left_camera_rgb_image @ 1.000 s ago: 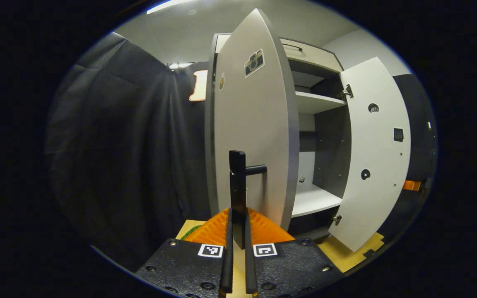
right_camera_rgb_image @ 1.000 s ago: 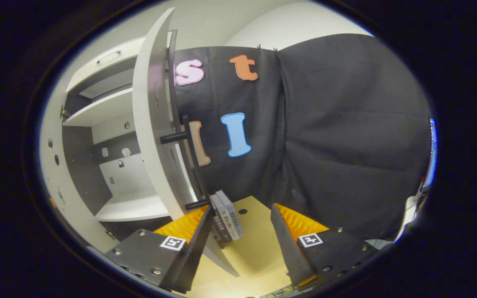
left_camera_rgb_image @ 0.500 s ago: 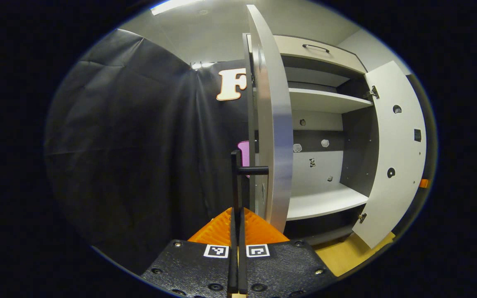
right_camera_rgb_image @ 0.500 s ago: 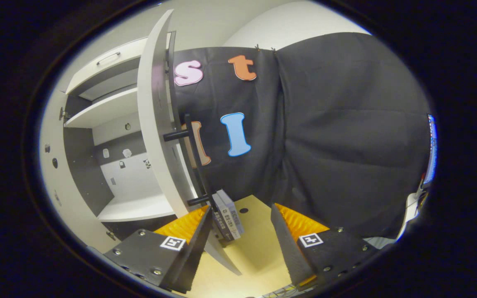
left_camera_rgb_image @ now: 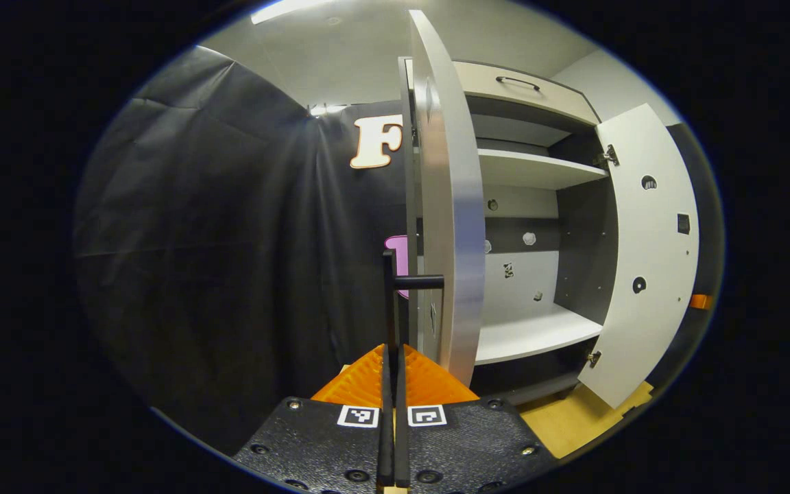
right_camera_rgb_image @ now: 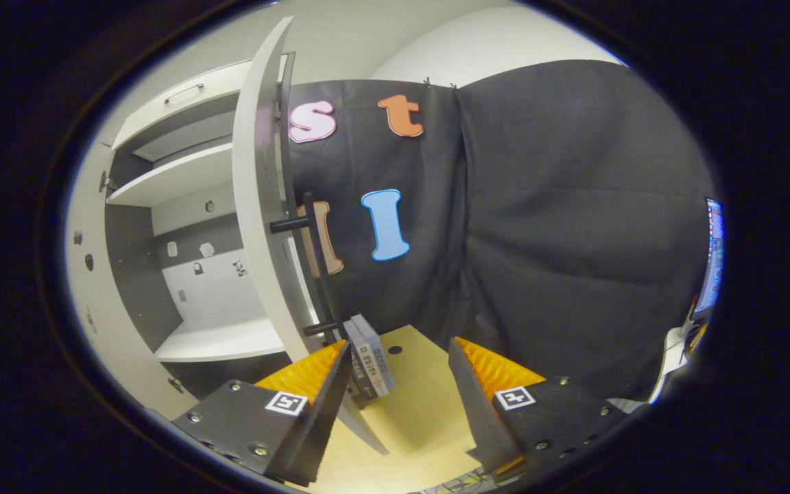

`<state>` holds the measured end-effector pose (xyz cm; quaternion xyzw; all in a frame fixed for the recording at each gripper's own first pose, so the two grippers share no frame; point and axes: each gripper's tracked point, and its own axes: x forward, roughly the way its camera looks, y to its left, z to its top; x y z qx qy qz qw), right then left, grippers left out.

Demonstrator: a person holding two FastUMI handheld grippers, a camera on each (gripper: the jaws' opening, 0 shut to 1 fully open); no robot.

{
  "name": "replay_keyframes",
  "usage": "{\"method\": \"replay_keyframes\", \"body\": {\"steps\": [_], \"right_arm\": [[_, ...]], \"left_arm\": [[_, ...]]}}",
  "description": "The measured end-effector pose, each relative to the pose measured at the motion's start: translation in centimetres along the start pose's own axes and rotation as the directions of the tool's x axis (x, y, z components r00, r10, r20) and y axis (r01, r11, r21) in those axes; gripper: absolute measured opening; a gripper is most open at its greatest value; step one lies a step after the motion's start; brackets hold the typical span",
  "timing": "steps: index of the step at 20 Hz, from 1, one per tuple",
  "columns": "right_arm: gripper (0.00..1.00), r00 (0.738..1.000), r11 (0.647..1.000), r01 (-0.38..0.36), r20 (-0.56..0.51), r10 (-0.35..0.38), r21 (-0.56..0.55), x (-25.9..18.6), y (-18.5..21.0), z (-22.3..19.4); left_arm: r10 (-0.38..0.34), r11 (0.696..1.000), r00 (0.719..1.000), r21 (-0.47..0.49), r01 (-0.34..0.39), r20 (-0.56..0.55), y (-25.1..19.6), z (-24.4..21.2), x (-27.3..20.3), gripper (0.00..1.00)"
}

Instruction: Open the right door of the double-door shoe cabinet with the right hand, and open the left door with the left hand.

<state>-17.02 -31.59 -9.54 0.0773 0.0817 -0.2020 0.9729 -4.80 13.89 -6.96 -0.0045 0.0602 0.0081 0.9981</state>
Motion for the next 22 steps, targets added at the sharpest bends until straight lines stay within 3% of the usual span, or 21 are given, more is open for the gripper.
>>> {"method": "replay_keyframes", "body": {"steps": [3, 6, 7, 8, 10, 11, 12, 17, 18, 20, 22], "right_arm": [[0.84, 1.000, 1.000, -0.005, 0.004, 0.005, 0.000, 0.3, -0.1, 0.1], [0.84, 1.000, 1.000, -0.014, 0.004, 0.014, -0.001, 0.4, 0.0, 0.0], [0.84, 1.000, 1.000, -0.017, 0.003, 0.017, -0.002, 0.6, 0.0, 0.0], [0.84, 1.000, 1.000, -0.019, 0.003, 0.019, -0.002, 0.7, 0.1, -0.1], [0.84, 1.000, 1.000, -0.026, 0.006, 0.026, -0.002, 1.0, 0.4, -0.1], [0.84, 1.000, 1.000, -0.030, 0.006, 0.030, -0.002, 1.1, 0.6, -0.1], [0.79, 0.999, 1.000, -0.030, 0.010, 0.030, -0.004, 1.3, 0.7, -0.1], [0.98, 0.999, 0.999, -0.016, 0.043, 0.018, -0.050, 1.1, 0.8, 0.2], [0.93, 0.999, 0.998, -0.017, 0.048, 0.020, -0.058, 1.0, 1.0, 0.2], [0.99, 0.998, 0.997, 0.000, 0.069, 0.005, -0.080, 0.3, 0.9, 0.6], [0.98, 0.996, 0.993, 0.016, 0.088, -0.006, -0.115, -0.8, 0.9, 0.9]], "left_arm": [[0.049, 0.999, 0.999, -0.002, -0.049, -0.002, 0.9, -0.6, -0.3, 0.08], [0.089, 0.996, 0.996, -0.020, -0.090, -0.005, 1.8, -0.9, -0.7, 0.39], [0.101, 0.994, 0.995, -0.036, -0.101, -0.003, 2.2, -0.9, -0.8, 0.42], [0.110, 0.993, 0.994, -0.052, -0.110, -0.002, 2.6, -0.9, -0.8, 0.60], [0.120, 0.990, 0.993, -0.069, -0.120, -0.008, 3.3, -1.1, -1.2, 0.80], [0.121, 0.990, 0.993, -0.074, -0.121, -0.009, 3.4, -1.2, -1.1, 0.84], [0.125, 0.989, 0.992, -0.080, -0.125, -0.009, 3.5, -1.3, -1.3, 0.95], [0.143, 0.985, 0.990, -0.100, -0.141, 0.019, 3.4, -0.3, -2.1, 0.94], [0.149, 0.985, 0.988, -0.096, -0.146, 0.026, 3.6, 0.0, -2.4, 0.96], [0.186, 0.980, 0.982, -0.072, -0.184, 0.025, 4.5, 0.3, -3.2, 1.00], [0.196, 0.978, 0.980, -0.074, -0.194, 0.030, 4.2, 1.2, -4.4, 0.94]]}}
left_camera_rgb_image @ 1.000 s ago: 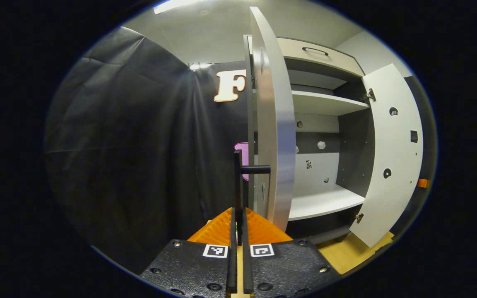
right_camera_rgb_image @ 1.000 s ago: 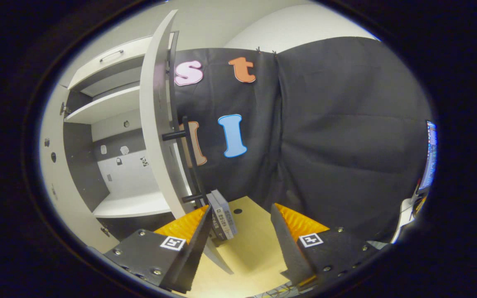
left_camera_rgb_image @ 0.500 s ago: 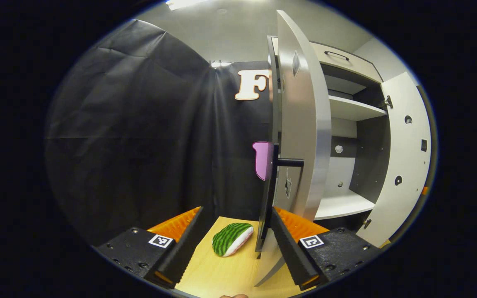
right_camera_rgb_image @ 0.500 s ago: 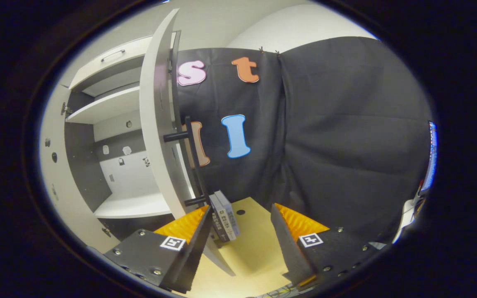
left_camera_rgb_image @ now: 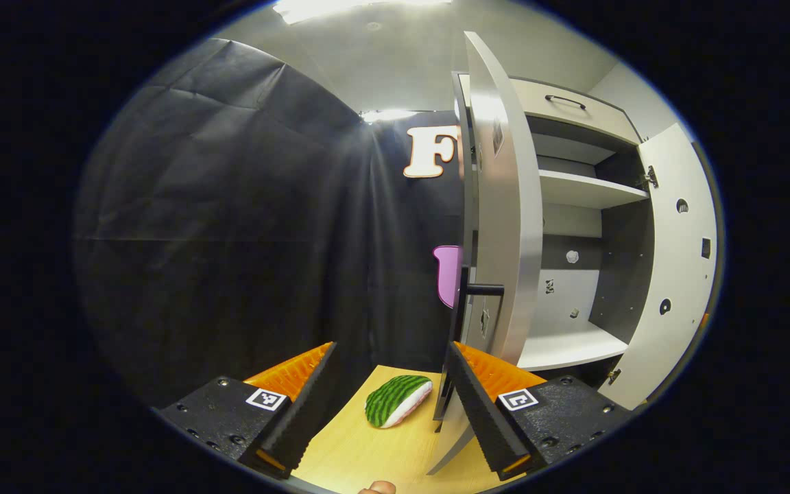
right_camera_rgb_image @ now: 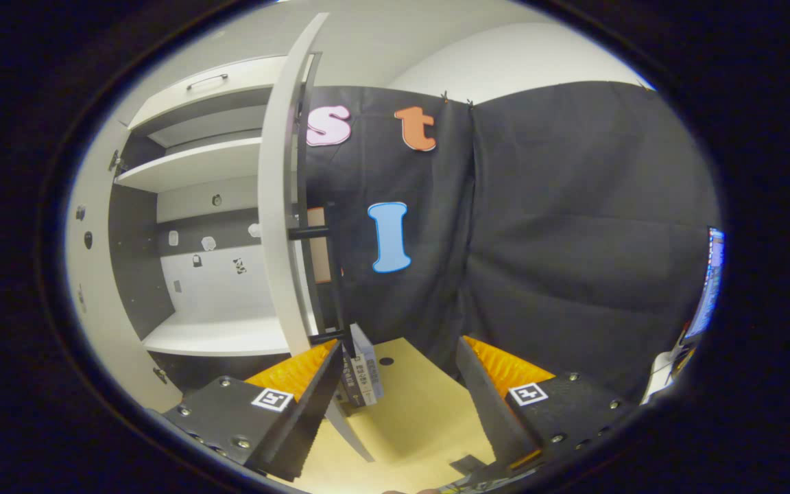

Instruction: Open the right door of the double-door shoe cabinet with the right hand, and open the left door with the left hand.

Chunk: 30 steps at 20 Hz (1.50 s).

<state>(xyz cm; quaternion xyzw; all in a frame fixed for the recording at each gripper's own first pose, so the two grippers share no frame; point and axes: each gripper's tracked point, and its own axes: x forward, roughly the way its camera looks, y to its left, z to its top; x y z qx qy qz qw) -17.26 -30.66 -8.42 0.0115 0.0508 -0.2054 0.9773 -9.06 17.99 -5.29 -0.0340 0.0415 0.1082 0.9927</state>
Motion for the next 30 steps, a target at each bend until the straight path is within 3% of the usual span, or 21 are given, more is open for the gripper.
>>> {"method": "replay_keyframes", "body": {"steps": [2, 5, 8, 10, 12, 16, 17, 19, 20, 23, 28, 30], "right_arm": [[1.00, 1.000, 0.999, 0.016, 0.020, -0.016, -0.034, -1.8, 0.1, 0.5], [0.98, 0.998, 0.997, -0.016, 0.060, 0.021, -0.079, -4.5, 2.4, 2.8], [0.99, 0.989, 0.989, -0.112, 0.088, 0.121, -0.100, -6.7, 6.9, 5.1], [0.94, 0.975, 0.978, -0.185, 0.110, 0.195, -0.097, -7.1, 10.2, 6.8], [0.98, 0.951, 0.960, -0.267, 0.139, 0.276, -0.082, -7.2, 13.6, 8.2], [0.98, 0.913, 0.935, -0.352, 0.203, 0.355, -0.048, -6.9, 18.6, 11.3], [0.94, 0.903, 0.926, -0.375, 0.214, 0.374, -0.035, -6.8, 19.7, 12.1], [0.93, 0.892, 0.918, -0.397, 0.228, 0.391, -0.020, -6.3, 21.0, 13.2], [1.00, 0.890, 0.915, -0.404, 0.221, 0.399, -0.023, -6.0, 21.6, 13.2], [0.93, 0.880, 0.899, -0.437, 0.195, 0.433, -0.020, -5.6, 23.2, 13.1], [0.98, 0.871, 0.893, -0.447, 0.202, 0.448, -0.049, -5.1, 24.1, 13.2], [0.93, 0.868, 0.889, -0.456, 0.197, 0.456, -0.044, -5.2, 24.3, 13.0]], "left_arm": [[-0.004, 1.000, 1.000, -0.013, 0.004, 0.003, -0.7, 0.8, -1.3, 0.94], [-0.025, 1.000, 0.999, -0.005, 0.026, 0.039, -3.1, 3.0, -2.6, 0.96], [-0.123, 0.992, 0.989, 0.021, 0.122, 0.087, -8.1, 5.7, -3.0, 0.93], [-0.201, 0.979, 0.969, 0.042, 0.197, 0.140, -11.8, 7.9, -3.1, 0.94], [-0.272, 0.962, 0.944, 0.060, 0.266, 0.189, -15.0, 9.9, -3.1, 0.96], [-0.374, 0.927, 0.904, 0.066, 0.369, 0.208, -20.2, 11.4, -2.4, 0.96], [-0.391, 0.920, 0.897, 0.068, 0.385, 0.205, -21.4, 11.4, -2.1, 0.96], [-0.410, 0.912, 0.894, 0.075, 0.403, 0.182, -23.0, 10.7, -1.2, 0.94], [-0.416, 0.909, 0.894, 0.075, 0.409, 0.164, -23.6, 10.2, -0.9, 0.94], [-0.439, 0.899, 0.889, 0.078, 0.432, 0.129, -25.4, 9.0, -0.4, 0.96], [-0.436, 0.898, 0.891, 0.115, 0.424, 0.124, -26.3, 8.6, -0.1, 0.96], [-0.441, 0.896, 0.889, 0.112, 0.429, 0.125, -26.5, 8.5, -0.2, 0.96]]}}
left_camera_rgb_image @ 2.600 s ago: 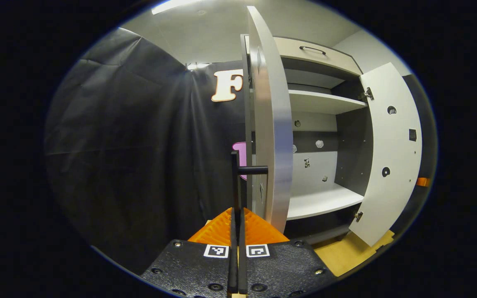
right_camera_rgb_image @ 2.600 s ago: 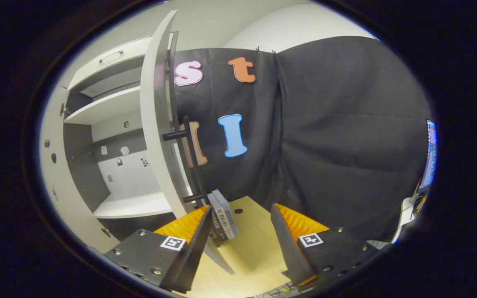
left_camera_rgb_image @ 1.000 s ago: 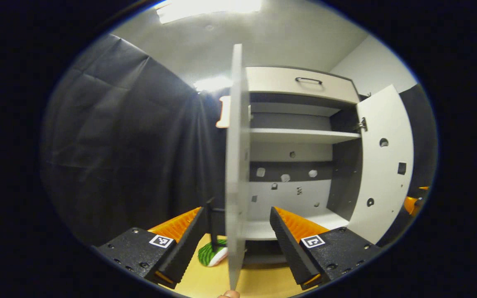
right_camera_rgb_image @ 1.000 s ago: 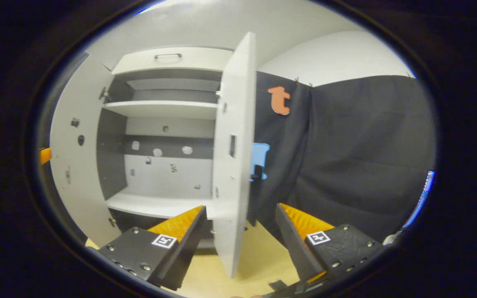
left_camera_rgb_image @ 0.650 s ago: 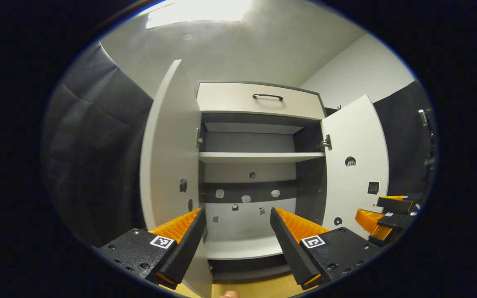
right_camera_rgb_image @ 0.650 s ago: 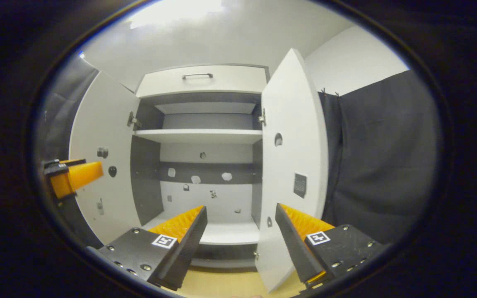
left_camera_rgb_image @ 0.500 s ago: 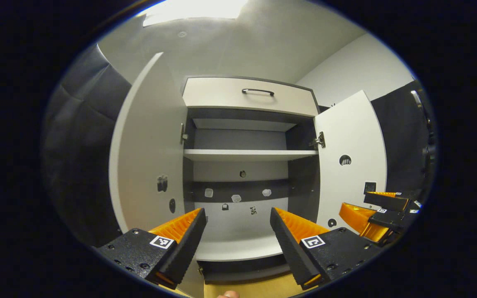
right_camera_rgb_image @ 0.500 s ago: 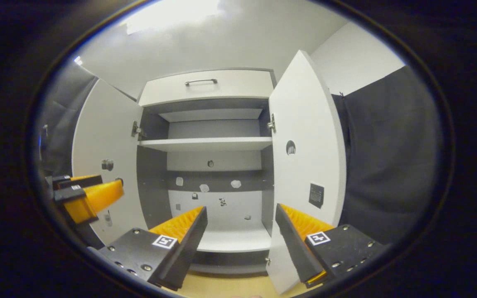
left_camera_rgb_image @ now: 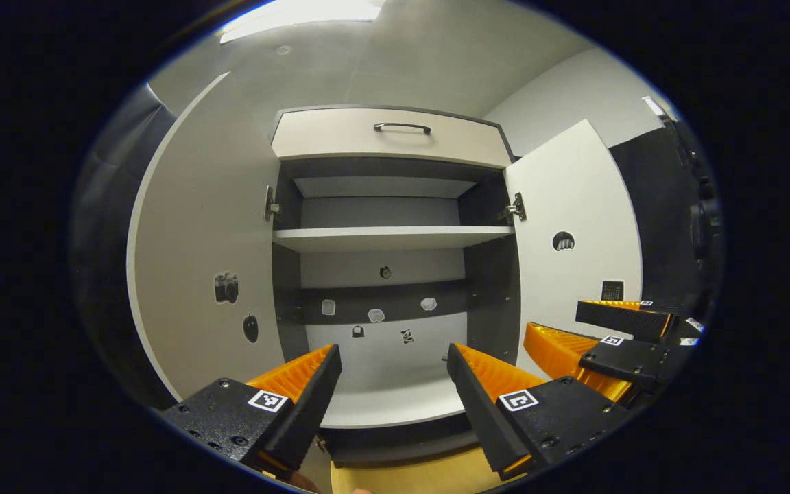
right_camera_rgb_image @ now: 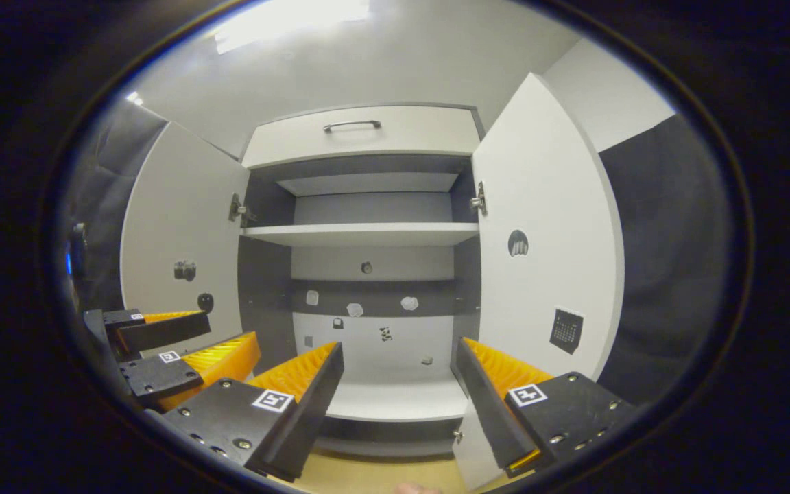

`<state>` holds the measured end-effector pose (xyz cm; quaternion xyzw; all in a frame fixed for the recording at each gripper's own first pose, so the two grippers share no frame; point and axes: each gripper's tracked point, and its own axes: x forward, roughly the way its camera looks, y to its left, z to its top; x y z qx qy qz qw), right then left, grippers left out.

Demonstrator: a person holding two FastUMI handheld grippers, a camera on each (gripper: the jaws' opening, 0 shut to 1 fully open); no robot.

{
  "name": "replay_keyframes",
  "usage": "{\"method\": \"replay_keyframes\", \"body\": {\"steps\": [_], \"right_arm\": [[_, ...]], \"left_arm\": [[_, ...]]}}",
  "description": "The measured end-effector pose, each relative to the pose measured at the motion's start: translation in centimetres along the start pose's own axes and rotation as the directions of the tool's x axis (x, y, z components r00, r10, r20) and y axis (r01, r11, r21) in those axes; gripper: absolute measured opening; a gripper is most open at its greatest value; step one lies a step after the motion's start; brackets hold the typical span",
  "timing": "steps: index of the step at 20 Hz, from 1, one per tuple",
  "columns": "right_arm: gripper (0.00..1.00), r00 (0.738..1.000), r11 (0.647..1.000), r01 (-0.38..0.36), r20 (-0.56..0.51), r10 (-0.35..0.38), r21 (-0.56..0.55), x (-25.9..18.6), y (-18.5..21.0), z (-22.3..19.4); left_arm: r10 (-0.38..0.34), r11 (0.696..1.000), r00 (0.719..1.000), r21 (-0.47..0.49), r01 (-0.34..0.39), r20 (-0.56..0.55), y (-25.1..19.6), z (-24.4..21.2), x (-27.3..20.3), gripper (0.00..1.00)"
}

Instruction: Open the right door of the double-door shoe cabinet with the right hand, and open the left door with the left hand.

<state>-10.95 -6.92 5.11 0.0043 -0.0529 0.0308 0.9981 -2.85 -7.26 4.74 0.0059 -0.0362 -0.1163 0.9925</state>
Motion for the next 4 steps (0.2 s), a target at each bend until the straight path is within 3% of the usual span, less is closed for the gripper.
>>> {"method": "replay_keyframes", "body": {"steps": [4], "right_arm": [[0.98, 1.000, 1.000, 0.006, 0.005, -0.006, 0.008, 0.06, -0.06, 0.09]], "left_arm": [[-0.004, 1.000, 1.000, -0.001, 0.004, -0.012, 0.14, -0.31, 0.01, 0.96]]}}
